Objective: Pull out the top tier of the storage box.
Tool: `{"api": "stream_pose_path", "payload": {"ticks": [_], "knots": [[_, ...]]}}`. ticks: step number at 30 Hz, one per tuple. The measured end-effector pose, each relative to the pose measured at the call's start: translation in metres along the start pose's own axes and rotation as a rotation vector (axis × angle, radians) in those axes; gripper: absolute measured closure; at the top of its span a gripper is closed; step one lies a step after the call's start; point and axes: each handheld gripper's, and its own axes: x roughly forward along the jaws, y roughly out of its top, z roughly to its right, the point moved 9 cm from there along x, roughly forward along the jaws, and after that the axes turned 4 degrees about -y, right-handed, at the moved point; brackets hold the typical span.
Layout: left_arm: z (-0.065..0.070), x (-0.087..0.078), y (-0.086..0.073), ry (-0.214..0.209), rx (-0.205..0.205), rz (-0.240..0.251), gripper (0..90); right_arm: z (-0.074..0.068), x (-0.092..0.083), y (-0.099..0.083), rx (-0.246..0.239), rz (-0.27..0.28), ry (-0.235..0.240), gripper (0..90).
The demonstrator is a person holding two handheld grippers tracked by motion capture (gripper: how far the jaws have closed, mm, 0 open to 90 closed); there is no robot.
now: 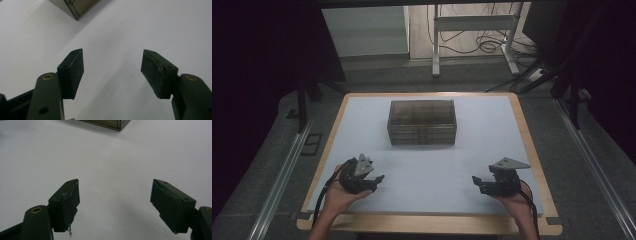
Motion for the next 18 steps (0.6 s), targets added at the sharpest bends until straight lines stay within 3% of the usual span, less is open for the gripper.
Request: {"api": "stream_pose_path", "payload": {"ticks": [18], "knots": [[-0.0037, 0.0055, 0.0087, 0.066, 0.068, -0.038, 39.2, -0.0021, 0.0044, -0.0024, 0.004, -0.012, -0.002, 22.7]]}}
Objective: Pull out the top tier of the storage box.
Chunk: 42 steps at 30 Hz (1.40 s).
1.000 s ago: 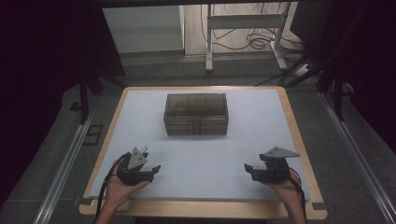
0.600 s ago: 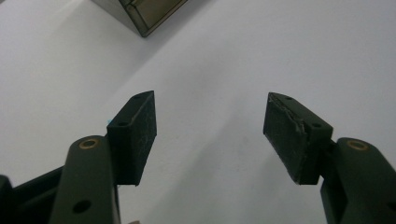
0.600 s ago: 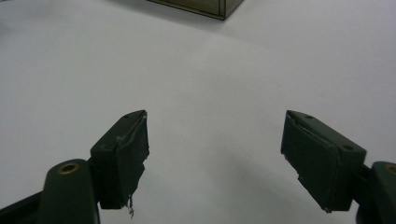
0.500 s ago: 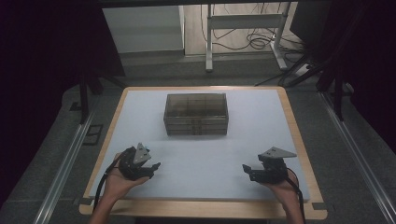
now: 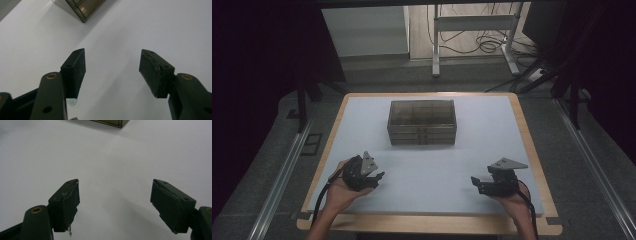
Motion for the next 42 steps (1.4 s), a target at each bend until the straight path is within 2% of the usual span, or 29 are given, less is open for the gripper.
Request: {"api": "stream_pose_path", "payload": {"ticks": [13, 29, 42], "knots": [[0.002, 0.005, 0.011, 0.039, 0.071, -0.019, 41.8, 0.002, -0.001, 0.000, 0.012, 0.002, -0.007, 22.8], [-0.001, 0.015, 0.019, 0.074, 0.104, -0.025, 43.1, 0.005, 0.001, -0.003, 0.031, -0.015, -0.018, 22.8], [-0.004, 0.021, 0.031, 0.104, 0.174, -0.021, 43.9, 0.005, 0.002, -0.003, 0.037, -0.020, -0.022, 22.8]]}}
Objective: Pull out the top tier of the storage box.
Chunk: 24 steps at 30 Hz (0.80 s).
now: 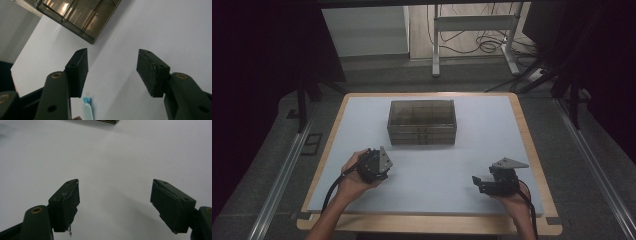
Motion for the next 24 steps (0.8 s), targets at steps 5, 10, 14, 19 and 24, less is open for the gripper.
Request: {"api": "stream_pose_path", "payload": {"ticks": [5, 10, 14, 19, 24], "knots": [[-0.001, 0.002, 0.003, 0.003, 0.011, 0.006, 44.1, 0.001, 0.000, 0.000, 0.005, 0.001, -0.003, 22.7], [-0.002, 0.001, 0.008, 0.025, 0.035, 0.012, 44.2, 0.001, 0.000, 0.000, 0.008, 0.004, -0.007, 22.8], [-0.002, 0.002, 0.013, 0.031, 0.053, 0.022, 44.3, 0.001, 0.000, 0.001, 0.009, 0.010, -0.008, 22.8], [-0.003, 0.004, 0.017, 0.050, 0.073, 0.025, 44.9, 0.002, 0.000, 0.001, 0.014, 0.013, -0.010, 22.8], [-0.004, 0.005, 0.021, 0.063, 0.085, 0.027, 45.0, 0.001, 0.000, 0.001, 0.014, 0.012, -0.009, 22.8]]}}
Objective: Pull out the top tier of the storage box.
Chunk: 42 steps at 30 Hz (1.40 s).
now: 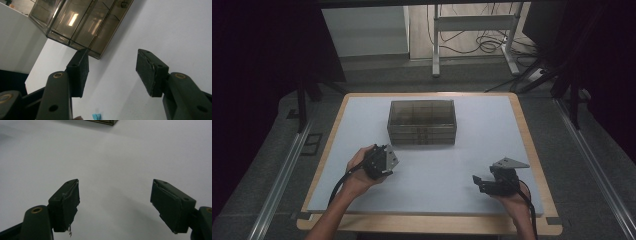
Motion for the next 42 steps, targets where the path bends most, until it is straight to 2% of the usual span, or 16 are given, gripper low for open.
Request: {"api": "stream_pose_path", "payload": {"ticks": [6, 17, 28, 42], "knots": [[0.001, 0.004, 0.002, -0.010, 0.012, -0.009, 45.3, 0.000, 0.001, -0.001, -0.002, -0.004, 0.001, 22.8], [-0.001, 0.009, 0.007, -0.002, 0.022, -0.009, 45.3, 0.000, 0.001, -0.001, -0.003, -0.009, 0.000, 22.8], [-0.003, 0.012, 0.011, 0.039, 0.055, -0.002, 44.6, 0.000, 0.002, -0.001, -0.003, -0.011, -0.001, 22.8], [0.002, 0.019, 0.021, 0.033, 0.065, 0.009, 45.1, 0.000, 0.003, -0.002, 0.001, -0.016, -0.002, 22.7]]}}
